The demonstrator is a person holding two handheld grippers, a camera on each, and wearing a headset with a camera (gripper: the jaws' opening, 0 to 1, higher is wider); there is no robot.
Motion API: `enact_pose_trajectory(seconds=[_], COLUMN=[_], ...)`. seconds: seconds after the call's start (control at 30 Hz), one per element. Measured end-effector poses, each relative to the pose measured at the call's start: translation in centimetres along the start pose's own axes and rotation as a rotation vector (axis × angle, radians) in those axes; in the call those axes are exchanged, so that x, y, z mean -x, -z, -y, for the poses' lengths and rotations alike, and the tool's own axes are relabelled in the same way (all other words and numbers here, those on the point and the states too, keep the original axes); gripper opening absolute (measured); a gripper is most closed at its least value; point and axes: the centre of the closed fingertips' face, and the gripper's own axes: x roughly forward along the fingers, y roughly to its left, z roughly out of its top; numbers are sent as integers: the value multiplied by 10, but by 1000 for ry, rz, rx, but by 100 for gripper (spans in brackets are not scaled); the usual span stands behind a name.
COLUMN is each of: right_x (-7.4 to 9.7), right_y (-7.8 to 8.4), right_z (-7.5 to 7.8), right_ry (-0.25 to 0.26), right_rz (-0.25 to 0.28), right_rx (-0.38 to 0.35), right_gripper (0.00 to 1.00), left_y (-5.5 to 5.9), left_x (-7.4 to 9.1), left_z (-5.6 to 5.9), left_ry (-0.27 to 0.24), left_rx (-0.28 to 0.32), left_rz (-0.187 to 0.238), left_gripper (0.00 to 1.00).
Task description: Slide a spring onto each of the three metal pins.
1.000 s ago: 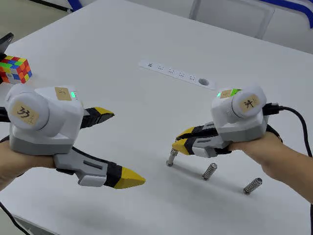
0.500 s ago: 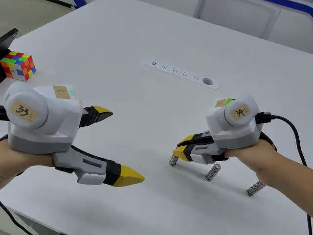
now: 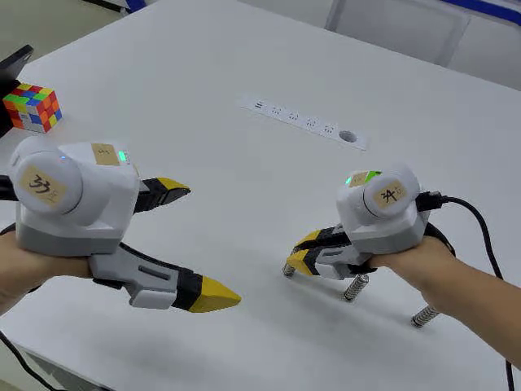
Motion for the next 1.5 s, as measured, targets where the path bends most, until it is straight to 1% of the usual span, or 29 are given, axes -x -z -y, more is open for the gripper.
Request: enact_pose_trajectory(seconds=[0.13, 0.33, 0.43, 0.5, 0.53, 0.57, 0.67, 0.7, 0.77, 0.8, 0.83, 0.87, 0.93, 0.97, 1.1, 1.13, 1.2, 1.33, 1.43, 1.5], right_x=[1, 4, 8, 13, 18, 20, 35, 43, 55, 65, 71, 81, 94, 104, 131, 139, 152, 174, 192, 203], right_y=[-1, -2, -4, -7, -11, -14, -24, -27, -31, -32, -32, -30, -26, -22, -2, 2, 11, 26, 38, 45], right_z=[1, 0, -1, 0, 2, 3, 10, 14, 18, 20, 23, 26, 31, 35, 41, 43, 41, 36, 36, 33], right_ry=[6, 1, 4, 9, 15, 20, 48, 61, 78, 88, 97, 113, 134, 149, 181, 187, 189, 212, 259, 271], right_rz=[3, 8, 11, 24, 44, 59, 108, 126, 155, 172, 179, 188, 200, 209, 221, 240, 266, 298, 329, 368], right_rx=[-7, -16, -6, -4, -10, -15, -34, -37, -44, -44, -44, -47, -49, -59, -102, -113, -144, -157, -184, -218], right_gripper=[12, 14, 15, 16, 16, 16, 18, 18, 20, 21, 21, 21, 21, 21, 23, 24, 26, 30, 33, 36], left_y=[-2, -1, -1, -6, -12, -15, -22, -25, -31, -35, -38, -40, -43, -46, -51, -53, -56, -60, -62, -63], left_x=[0, 0, 1, 2, 3, 3, 1, 1, 1, 0, -1, -2, -4, -6, -10, -10, -12, -13, -13, -14], left_z=[0, 1, 2, 2, 3, 3, 2, 2, 2, 1, 1, 0, 0, 0, 2, 3, 4, 6, 6, 6], left_ry=[0, 4, 5, 5, 6, 8, 9, 10, 14, 16, 17, 18, 19, 22, 27, 28, 33, 41, 43, 44], left_rx=[1, -6, -8, -11, -6, -1, -5, -11, -20, -24, -28, -35, -48, -54, -66, -69, -69, -80, -85, -83], left_rz=[4, -3, -9, -4, 18, 26, 32, 30, 39, 42, 43, 40, 33, 33, 29, 31, 37, 33, 32, 32], left_gripper=[100, 100, 100, 99, 99, 100, 100, 99, 99, 99, 99, 99, 99, 99, 100, 100, 100, 100, 100, 100])
